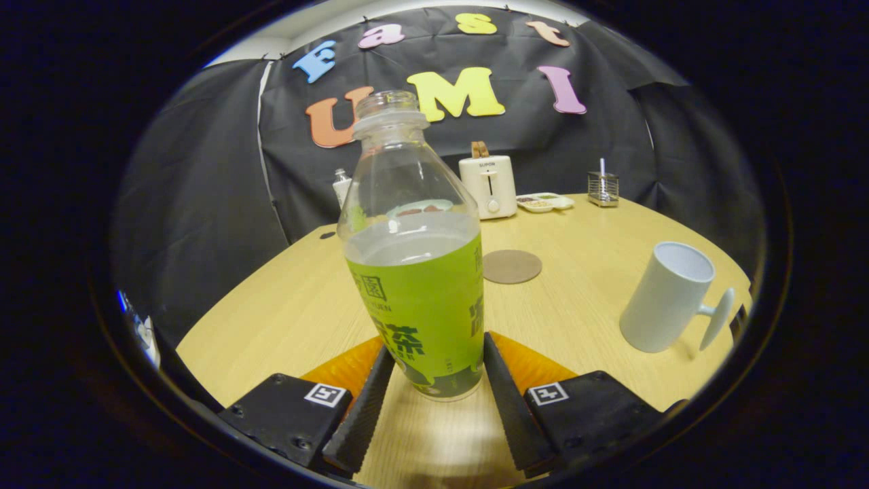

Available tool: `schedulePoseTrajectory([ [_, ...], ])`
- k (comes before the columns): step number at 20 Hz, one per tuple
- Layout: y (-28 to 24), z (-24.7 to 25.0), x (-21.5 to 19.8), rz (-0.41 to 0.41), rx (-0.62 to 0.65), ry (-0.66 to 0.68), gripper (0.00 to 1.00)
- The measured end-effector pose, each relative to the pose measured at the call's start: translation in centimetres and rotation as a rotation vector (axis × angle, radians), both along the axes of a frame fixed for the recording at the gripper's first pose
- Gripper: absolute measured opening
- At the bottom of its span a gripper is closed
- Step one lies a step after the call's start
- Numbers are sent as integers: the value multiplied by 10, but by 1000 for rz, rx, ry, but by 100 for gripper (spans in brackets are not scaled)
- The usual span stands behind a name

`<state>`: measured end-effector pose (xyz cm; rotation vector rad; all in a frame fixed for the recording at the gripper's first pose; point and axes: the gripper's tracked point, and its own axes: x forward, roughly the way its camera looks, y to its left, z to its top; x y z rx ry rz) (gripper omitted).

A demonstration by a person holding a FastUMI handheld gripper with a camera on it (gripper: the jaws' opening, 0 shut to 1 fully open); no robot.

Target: Take the bottle from table, then pour the juice into the cup, finally place the bottle on the coaster

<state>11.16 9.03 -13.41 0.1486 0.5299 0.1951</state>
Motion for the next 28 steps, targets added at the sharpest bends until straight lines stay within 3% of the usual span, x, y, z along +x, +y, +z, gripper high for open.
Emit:
schedulePoseTrajectory([
  [10, -5, 40, -4, 28, 240, -27, 77],
  [16, -19, 81, 2, 34, 539, -4, 76],
  [19, -24, 86, 4, 34, 617, 18, 76],
  [28, -45, 100, 7, -20, 879, 57, 76],
])
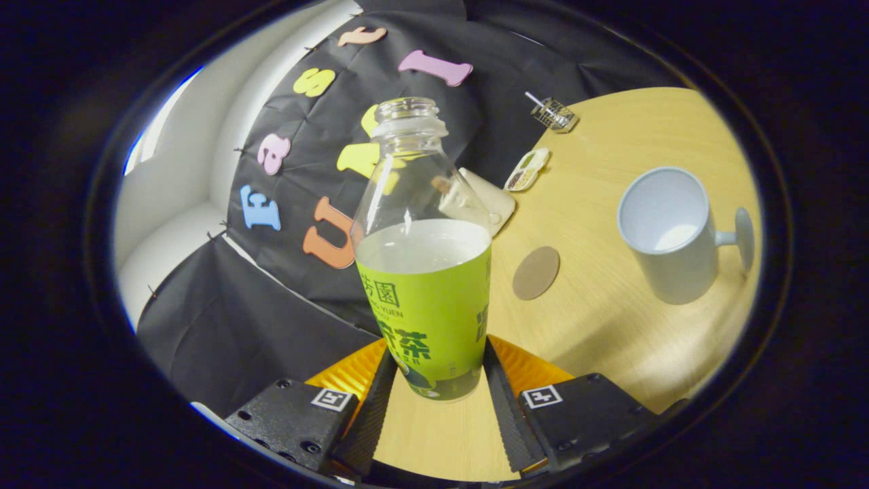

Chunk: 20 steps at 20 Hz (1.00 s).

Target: Take the bottle from table, then pour the juice into the cup, finally place the bottle on the coaster

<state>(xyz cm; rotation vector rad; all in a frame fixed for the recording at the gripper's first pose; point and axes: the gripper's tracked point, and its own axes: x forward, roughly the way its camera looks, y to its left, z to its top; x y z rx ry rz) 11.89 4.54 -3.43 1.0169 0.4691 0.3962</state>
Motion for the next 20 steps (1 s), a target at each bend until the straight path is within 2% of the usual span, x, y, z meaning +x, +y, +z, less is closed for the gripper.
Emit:
schedulePoseTrajectory([
  [3, -2, 3, 2, -21, 111, 24, 76],
  [9, 6, 10, 2, -43, 252, 71, 76],
  [20, -1, 39, 8, -69, 438, 92, 76],
])
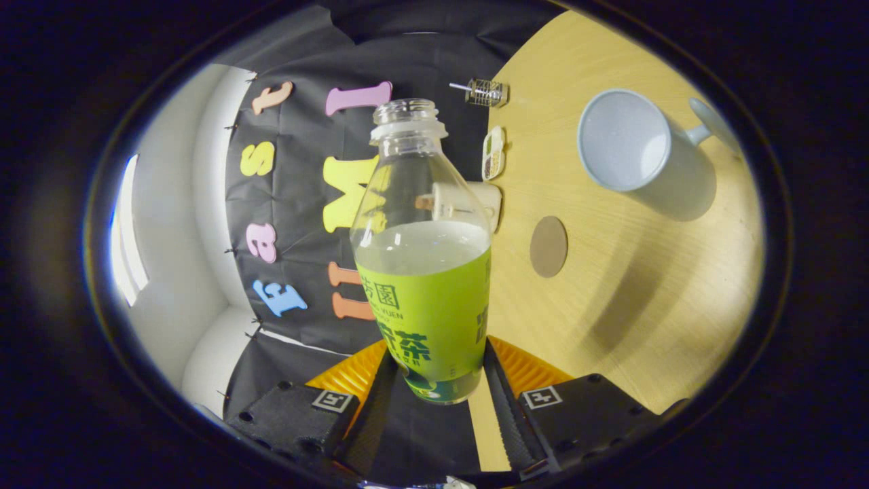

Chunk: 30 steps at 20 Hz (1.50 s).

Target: Take the bottle from table, then pour the juice into the cup, finally place the bottle on the coaster

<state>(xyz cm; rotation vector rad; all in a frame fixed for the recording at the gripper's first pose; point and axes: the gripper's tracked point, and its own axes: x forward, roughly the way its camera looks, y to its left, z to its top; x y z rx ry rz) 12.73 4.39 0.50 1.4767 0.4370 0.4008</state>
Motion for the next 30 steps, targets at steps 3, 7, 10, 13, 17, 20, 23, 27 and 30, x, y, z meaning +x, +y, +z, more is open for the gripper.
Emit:
schedulePoseTrajectory([
  [3, 9, 5, 0, 19, 50, 12, 76],
  [7, 13, 13, 2, 29, 101, 25, 76],
  [10, 17, 18, 4, 38, 131, 37, 76],
  [13, 15, 23, 0, 28, 177, 44, 76],
  [17, 13, 28, 0, 11, 247, 52, 75],
  [20, 9, 30, 0, -3, 286, 58, 75],
  [23, 9, 32, 4, -3, 317, 64, 75],
  [27, 8, 34, 8, -4, 349, 78, 75],
  [30, 6, 35, 8, -6, 360, 77, 75],
])
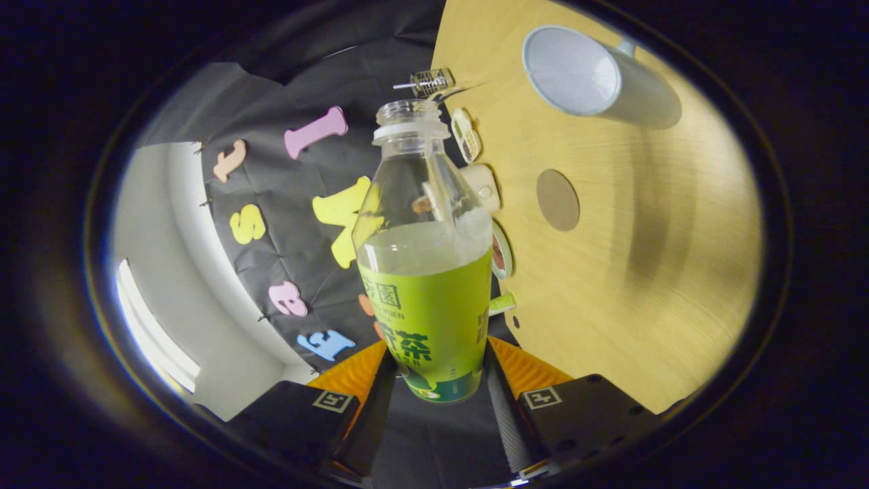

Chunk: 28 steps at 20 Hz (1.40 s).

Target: Take the bottle from table, then pour the juice into the cup, finally place the bottle on the coaster

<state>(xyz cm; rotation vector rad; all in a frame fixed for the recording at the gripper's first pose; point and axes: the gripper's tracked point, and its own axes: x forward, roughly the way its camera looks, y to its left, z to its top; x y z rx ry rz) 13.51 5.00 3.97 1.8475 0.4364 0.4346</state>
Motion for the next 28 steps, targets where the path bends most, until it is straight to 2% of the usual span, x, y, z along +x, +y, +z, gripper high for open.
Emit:
schedulePoseTrajectory([
  [28, -9, 30, 6, -50, 157, -11, 75],
])
